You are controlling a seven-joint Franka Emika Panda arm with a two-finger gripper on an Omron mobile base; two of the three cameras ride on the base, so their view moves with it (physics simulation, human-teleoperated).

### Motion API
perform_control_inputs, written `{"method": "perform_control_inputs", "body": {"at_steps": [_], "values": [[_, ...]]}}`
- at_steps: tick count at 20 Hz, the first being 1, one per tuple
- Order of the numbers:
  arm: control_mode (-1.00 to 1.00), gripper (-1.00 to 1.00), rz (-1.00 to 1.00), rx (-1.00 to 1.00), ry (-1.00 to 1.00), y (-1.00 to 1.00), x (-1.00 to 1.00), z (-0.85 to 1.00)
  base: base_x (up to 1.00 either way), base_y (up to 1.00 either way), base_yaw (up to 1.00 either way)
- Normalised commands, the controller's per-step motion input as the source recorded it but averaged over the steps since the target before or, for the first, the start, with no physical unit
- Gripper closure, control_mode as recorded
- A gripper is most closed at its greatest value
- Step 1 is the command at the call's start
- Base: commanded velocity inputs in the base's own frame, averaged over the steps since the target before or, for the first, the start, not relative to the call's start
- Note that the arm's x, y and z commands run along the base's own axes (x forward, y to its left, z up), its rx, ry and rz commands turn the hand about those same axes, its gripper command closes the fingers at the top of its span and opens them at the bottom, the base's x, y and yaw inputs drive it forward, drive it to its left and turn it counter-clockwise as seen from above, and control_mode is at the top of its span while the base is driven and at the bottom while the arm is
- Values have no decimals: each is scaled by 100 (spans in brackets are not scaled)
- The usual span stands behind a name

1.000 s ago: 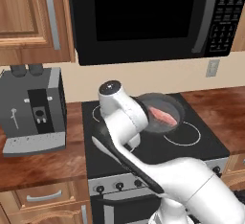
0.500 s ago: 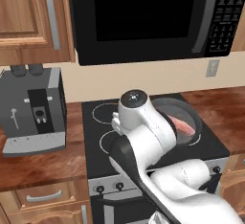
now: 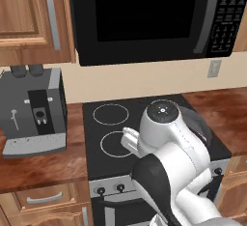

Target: Pick up the pan with the steak in it and place it on the dining table. Then place the steak on the plate.

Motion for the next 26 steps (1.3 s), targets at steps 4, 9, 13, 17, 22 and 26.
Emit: {"method": "perform_control_inputs", "body": {"at_steps": [4, 9, 13, 17, 22, 26], "values": [[-100, 100, 24, 0, 3, 0, -48, 9, 0, 0, 0], [-100, 100, 29, 0, 8, 0, -38, 8, 0, 0, 0], [-100, 100, 32, -3, 12, 4, -19, 6, 0, 0, 0], [-100, 100, 22, -2, 4, 2, -12, 0, 0, 0, 0], [-100, 100, 0, 0, 0, 0, 0, 0, 0, 0, 0], [-100, 100, 0, 0, 0, 0, 0, 0, 0, 0, 0]]}}
